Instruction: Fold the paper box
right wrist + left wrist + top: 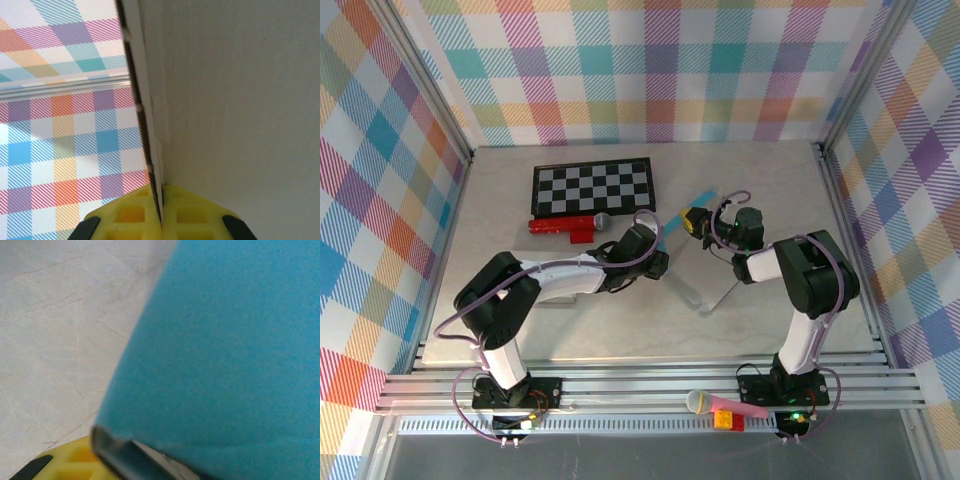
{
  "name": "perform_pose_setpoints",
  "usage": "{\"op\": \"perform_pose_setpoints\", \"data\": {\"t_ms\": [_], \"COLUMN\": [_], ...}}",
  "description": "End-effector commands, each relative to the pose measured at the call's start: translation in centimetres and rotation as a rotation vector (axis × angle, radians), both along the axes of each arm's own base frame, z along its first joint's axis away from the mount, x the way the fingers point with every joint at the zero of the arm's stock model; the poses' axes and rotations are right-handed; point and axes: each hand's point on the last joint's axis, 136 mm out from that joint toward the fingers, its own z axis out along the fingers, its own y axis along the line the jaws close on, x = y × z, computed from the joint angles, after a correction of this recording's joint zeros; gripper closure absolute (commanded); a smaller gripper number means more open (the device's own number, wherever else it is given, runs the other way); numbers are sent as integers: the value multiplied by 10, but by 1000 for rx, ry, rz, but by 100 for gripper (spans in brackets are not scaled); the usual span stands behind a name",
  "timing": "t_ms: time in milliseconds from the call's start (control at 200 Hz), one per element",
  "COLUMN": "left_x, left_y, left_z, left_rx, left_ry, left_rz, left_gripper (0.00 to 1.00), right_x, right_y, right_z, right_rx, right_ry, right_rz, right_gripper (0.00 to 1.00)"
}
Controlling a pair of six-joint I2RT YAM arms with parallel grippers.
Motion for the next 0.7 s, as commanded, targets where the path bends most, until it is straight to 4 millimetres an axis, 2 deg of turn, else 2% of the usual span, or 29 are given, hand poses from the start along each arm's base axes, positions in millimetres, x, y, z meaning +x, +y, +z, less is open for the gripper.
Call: {"op": "perform_pose_setpoints", "data": {"t_ms": [0, 340, 485, 570, 695], "left_x": [5, 13, 16, 16, 18], "left_y": [-1, 1, -4, -5, -9], "left_z": [-3, -10, -12, -14, -10], "left_rx": [-8, 20, 13, 21, 32], "left_ry": [-28, -39, -37, -32, -46], "left_rz": [75, 185, 218, 242, 263], "left_gripper": [66, 71, 72, 76, 76], "right_x": [-5, -8, -10, -10, -12], "right_y": [4, 5, 4, 3, 2], "right_z": [-4, -4, -1, 0, 1], "right_rx": [36, 53, 58, 62, 65], "right_ry": [15, 35, 37, 40, 46], "right_rz": [-12, -31, -37, -44, -49], "right_gripper": [100, 100, 100, 100, 100]}}
